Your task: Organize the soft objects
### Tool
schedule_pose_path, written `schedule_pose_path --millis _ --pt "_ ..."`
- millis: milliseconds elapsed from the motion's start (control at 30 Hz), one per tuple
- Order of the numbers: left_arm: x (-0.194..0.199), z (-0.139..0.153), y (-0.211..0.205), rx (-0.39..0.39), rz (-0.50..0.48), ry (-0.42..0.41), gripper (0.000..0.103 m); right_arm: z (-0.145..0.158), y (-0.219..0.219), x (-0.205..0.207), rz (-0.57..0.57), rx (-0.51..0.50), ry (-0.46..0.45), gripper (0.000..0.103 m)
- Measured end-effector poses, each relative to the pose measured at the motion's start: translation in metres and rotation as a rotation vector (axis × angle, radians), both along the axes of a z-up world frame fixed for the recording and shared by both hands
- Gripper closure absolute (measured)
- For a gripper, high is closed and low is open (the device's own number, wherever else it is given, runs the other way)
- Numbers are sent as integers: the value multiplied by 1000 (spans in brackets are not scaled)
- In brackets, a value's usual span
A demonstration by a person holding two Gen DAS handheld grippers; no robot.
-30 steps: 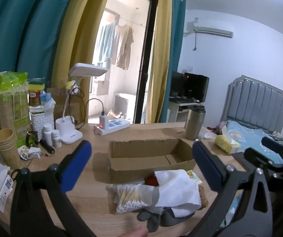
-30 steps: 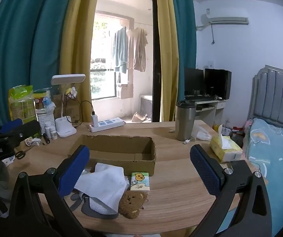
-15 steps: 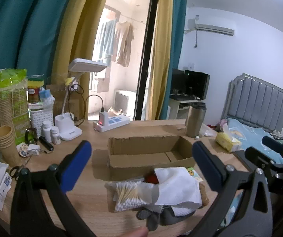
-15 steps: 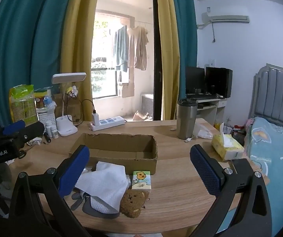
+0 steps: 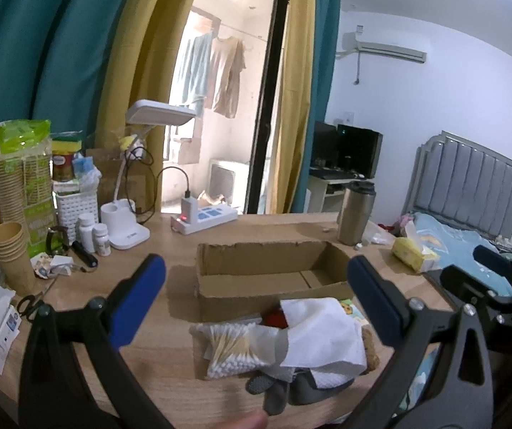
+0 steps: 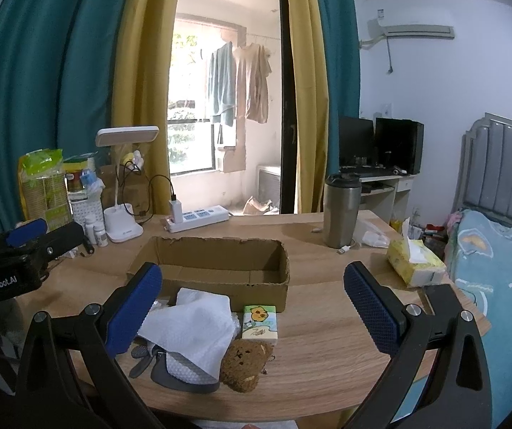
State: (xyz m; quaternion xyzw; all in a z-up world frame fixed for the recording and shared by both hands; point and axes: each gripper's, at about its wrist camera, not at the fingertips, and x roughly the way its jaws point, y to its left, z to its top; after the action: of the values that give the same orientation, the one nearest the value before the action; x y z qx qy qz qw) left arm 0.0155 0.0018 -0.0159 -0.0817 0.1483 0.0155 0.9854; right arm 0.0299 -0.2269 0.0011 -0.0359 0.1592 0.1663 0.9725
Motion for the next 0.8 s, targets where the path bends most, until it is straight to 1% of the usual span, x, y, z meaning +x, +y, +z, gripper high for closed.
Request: schedule_pose_path --millis 400,633,800 --pt "1 -2 -6 6 -11 0 0 -1 0 0 2 -1 8 0" --pt "-5 -1 -7 17 -8 -31 0 -1 0 1 4 -3 7 0" --pt "-6 0 -7 24 -7 -29 0 -1 0 0 3 -4 8 0"
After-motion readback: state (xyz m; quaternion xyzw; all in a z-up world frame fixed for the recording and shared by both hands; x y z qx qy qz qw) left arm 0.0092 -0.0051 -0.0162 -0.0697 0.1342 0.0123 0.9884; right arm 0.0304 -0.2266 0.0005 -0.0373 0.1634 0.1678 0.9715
